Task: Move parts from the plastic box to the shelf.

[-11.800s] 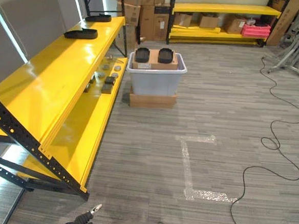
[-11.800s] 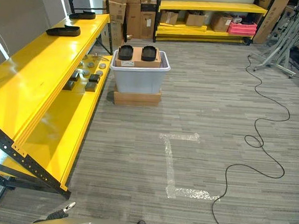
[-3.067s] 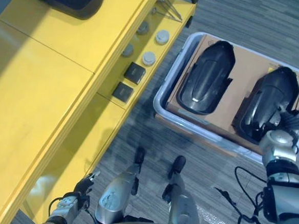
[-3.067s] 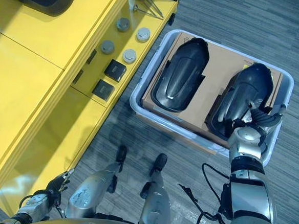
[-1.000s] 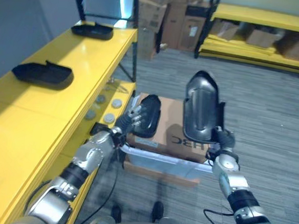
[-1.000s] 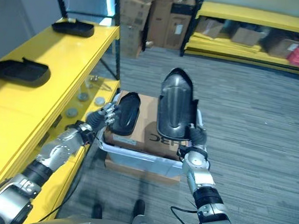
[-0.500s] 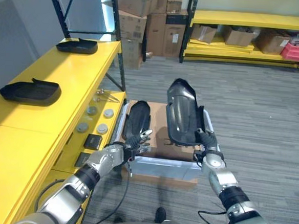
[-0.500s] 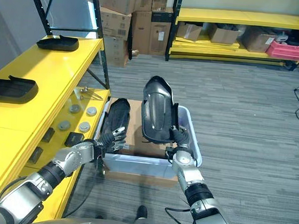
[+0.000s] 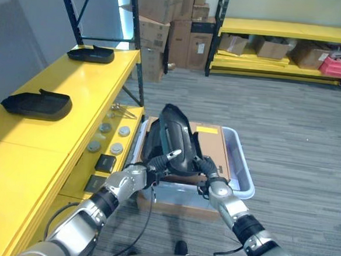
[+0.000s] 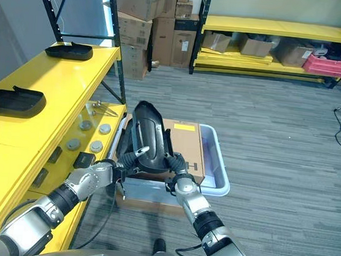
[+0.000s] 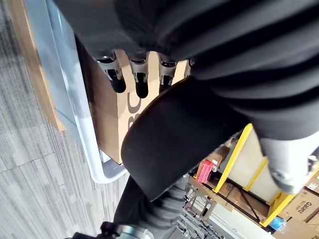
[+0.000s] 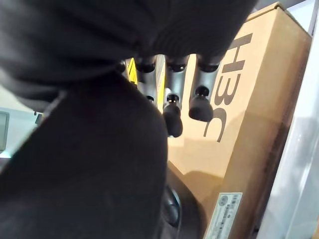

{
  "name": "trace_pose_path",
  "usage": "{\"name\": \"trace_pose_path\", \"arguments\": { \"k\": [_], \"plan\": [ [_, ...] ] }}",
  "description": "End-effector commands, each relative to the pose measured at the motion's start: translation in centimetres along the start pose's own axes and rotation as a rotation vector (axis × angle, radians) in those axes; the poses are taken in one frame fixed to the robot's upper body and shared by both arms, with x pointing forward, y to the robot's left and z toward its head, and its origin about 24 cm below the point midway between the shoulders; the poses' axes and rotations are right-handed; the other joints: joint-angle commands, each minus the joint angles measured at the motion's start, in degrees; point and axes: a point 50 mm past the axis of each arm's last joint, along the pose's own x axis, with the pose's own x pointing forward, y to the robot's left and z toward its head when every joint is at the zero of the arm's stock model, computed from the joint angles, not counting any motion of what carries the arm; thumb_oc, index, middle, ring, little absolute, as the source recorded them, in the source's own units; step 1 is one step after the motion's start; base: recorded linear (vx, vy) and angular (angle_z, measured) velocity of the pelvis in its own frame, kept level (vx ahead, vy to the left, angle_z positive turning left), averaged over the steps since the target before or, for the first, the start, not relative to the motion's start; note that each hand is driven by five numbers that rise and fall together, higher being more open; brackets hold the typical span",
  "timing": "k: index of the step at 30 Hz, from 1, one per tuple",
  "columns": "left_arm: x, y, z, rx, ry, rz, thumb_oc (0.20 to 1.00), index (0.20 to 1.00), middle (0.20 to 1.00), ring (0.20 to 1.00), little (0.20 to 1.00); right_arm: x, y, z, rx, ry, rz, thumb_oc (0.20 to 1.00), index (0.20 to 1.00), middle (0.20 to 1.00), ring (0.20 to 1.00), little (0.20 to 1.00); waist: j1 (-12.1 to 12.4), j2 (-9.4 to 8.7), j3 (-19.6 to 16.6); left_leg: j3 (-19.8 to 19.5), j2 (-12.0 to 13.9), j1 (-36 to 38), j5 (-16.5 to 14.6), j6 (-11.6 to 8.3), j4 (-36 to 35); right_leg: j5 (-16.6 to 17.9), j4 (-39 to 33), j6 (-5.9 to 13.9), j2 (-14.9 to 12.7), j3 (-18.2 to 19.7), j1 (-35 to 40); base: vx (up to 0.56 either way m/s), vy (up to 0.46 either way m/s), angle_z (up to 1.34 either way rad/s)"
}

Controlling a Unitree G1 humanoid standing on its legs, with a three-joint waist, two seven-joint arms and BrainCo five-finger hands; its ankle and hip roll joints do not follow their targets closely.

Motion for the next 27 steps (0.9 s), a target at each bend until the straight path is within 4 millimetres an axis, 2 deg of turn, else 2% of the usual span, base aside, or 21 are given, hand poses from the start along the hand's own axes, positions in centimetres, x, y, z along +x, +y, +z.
{"name": "trace_pose_path", "arguments": {
  "k": [1, 4, 5, 6, 16, 26, 27],
  "plan": [
    [1.2, -3.2, 2.0, 0.060, -0.063, -0.094, 1.000, 1.000, 1.000, 1.000, 1.000, 1.2, 2.2, 4.0, -0.081, -0.148, 0.103, 0.200, 0.200, 0.200, 0.200, 0.200, 0.8, 0.16, -1.9, -2.7, 0.0, -1.1, -2.5, 0.60, 0.5, -5.0, 1.2, 3.67, -1.2, -0.7, 3.5, 0.00, 0.000, 0.00],
    [1.2, -3.0, 1.7, 0.090, -0.070, -0.096, 1.000, 1.000, 1.000, 1.000, 1.000, 1.0, 2.8, 3.8, -0.084, -0.144, 0.125, 0.200, 0.200, 0.200, 0.200, 0.200, 0.8, 0.04, -1.9, -2.7, 0.0, -1.1, -2.6, 0.62, 0.5, -5.1, 1.2, 3.68, -1.2, -0.7, 3.6, 0.00, 0.000, 0.00],
    [1.2, -3.0, 1.6, 0.101, -0.072, -0.094, 0.667, 0.667, 0.667, 0.667, 0.667, 0.9, 2.8, 3.8, -0.085, -0.144, 0.127, 0.200, 0.200, 0.200, 0.200, 0.200, 0.8, 0.02, -1.8, -2.7, 0.0, -1.1, -2.6, 0.62, 0.5, -5.1, 1.2, 3.68, -1.2, -0.7, 3.6, 0.00, 0.000, 0.00],
    [1.2, -2.9, 1.6, 0.114, -0.086, -0.086, 0.200, 0.200, 0.200, 0.200, 0.200, 0.8, 3.0, 3.7, -0.084, -0.142, 0.131, 0.200, 0.200, 0.200, 0.200, 0.200, 0.8, 0.00, -1.8, -2.8, 0.0, -1.0, -2.6, 0.66, 0.5, -5.1, 1.2, 3.70, -1.2, -0.7, 3.6, 0.00, 0.000, 0.00],
    [1.1, -2.9, 1.8, 0.132, -0.154, -0.073, 0.200, 0.200, 0.200, 0.200, 0.200, 0.5, 3.8, 3.4, -0.052, -0.135, 0.134, 0.200, 0.200, 0.200, 0.200, 0.200, 1.1, -0.07, -1.4, -2.8, 0.0, -0.7, -2.8, 0.72, 0.5, -5.3, 1.3, 3.70, -1.3, -1.1, 3.9, 0.00, 0.000, 0.00],
    [0.4, -2.3, 3.6, 0.145, -0.330, -0.003, 0.200, 0.200, 0.200, 0.200, 0.200, 0.3, 3.2, 1.4, 0.023, -0.113, 0.101, 0.200, 0.200, 0.200, 0.200, 0.200, 1.7, 0.03, -1.4, -3.1, -0.1, -0.5, -2.9, 0.68, 0.4, -5.3, 1.1, 3.75, -1.5, -1.9, 4.4, 0.00, 0.000, 0.00],
    [0.3, -2.1, 3.8, 0.143, -0.350, 0.009, 0.200, 0.200, 0.200, 0.200, 0.200, 0.3, 3.1, 1.2, 0.043, -0.109, 0.093, 0.787, 0.787, 0.787, 0.787, 0.787, 1.8, 0.02, -1.4, -3.2, -0.1, -0.5, -2.9, 0.69, 0.4, -5.3, 1.1, 3.74, -1.5, -2.0, 4.5, 0.00, 0.000, 0.00]
  ]
}}
